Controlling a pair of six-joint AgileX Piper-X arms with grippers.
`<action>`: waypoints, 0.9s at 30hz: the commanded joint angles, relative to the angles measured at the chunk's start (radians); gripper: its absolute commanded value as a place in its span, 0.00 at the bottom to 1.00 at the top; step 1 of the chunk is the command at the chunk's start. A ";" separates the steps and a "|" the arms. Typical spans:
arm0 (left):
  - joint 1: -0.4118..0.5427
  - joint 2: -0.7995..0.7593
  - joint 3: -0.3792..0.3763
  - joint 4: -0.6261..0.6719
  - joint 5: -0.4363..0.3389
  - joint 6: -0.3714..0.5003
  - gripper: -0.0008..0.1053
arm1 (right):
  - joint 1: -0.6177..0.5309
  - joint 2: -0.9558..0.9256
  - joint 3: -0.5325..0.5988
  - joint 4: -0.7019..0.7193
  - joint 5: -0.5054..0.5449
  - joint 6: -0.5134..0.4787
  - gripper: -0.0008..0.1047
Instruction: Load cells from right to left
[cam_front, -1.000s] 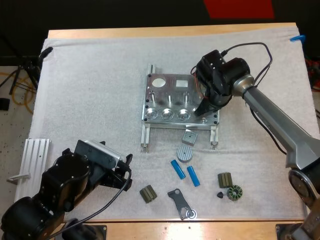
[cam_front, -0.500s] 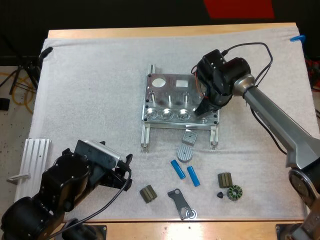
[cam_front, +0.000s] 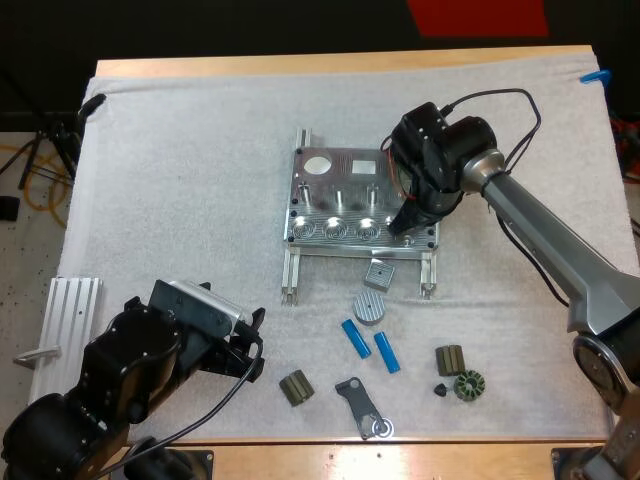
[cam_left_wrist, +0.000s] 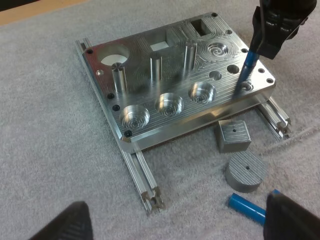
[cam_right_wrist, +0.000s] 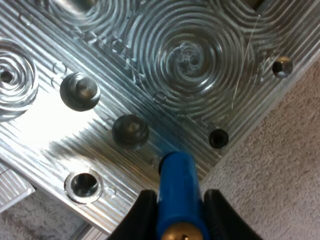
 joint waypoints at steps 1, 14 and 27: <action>-0.004 -0.003 -0.009 0.000 -0.011 -0.003 0.65 | -0.003 0.002 -0.007 0.012 -0.011 -0.004 0.07; -0.004 -0.003 -0.009 0.000 -0.011 -0.003 0.65 | -0.010 0.010 -0.007 0.009 -0.035 0.026 0.07; -0.004 -0.003 -0.009 0.000 -0.011 -0.003 0.65 | -0.043 0.010 -0.007 0.041 -0.064 0.026 0.07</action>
